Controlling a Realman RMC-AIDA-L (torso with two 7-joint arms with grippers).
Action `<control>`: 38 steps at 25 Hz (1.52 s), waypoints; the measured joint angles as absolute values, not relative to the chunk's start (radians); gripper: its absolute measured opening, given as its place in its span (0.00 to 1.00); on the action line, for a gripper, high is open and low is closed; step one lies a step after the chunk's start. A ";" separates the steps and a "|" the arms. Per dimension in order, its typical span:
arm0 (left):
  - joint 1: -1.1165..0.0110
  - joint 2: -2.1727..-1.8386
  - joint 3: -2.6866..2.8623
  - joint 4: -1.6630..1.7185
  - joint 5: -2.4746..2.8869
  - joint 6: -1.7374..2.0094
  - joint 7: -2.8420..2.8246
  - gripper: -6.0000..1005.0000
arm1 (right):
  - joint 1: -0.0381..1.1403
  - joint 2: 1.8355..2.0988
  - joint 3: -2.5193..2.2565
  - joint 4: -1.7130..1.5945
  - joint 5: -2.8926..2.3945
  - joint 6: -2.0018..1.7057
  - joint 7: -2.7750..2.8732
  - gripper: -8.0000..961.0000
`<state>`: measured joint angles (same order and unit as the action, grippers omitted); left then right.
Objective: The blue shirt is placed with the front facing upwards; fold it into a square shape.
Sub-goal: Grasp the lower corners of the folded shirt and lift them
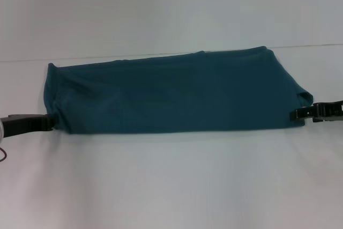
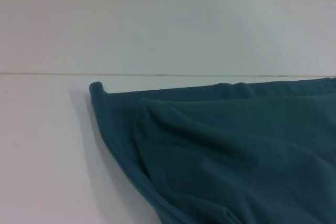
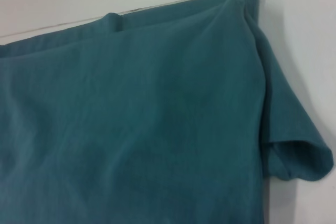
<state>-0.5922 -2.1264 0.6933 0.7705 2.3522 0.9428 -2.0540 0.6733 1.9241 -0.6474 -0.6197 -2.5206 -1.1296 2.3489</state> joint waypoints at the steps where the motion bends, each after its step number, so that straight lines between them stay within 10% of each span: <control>1: -0.592 -2.126 0.693 0.771 2.352 0.943 -2.054 0.02 | 0.673 1.926 -0.647 -0.617 -2.522 -1.124 2.348 0.86; 38: -0.600 -2.123 0.693 0.770 2.350 0.935 -2.054 0.02 | 0.723 1.938 -0.649 -0.485 -2.518 -0.954 2.311 0.36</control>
<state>-0.5997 -2.1230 0.6933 0.7705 2.3500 0.9353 -2.0540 0.7235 1.9384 -0.6489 -0.4851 -2.5177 -0.9542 2.3115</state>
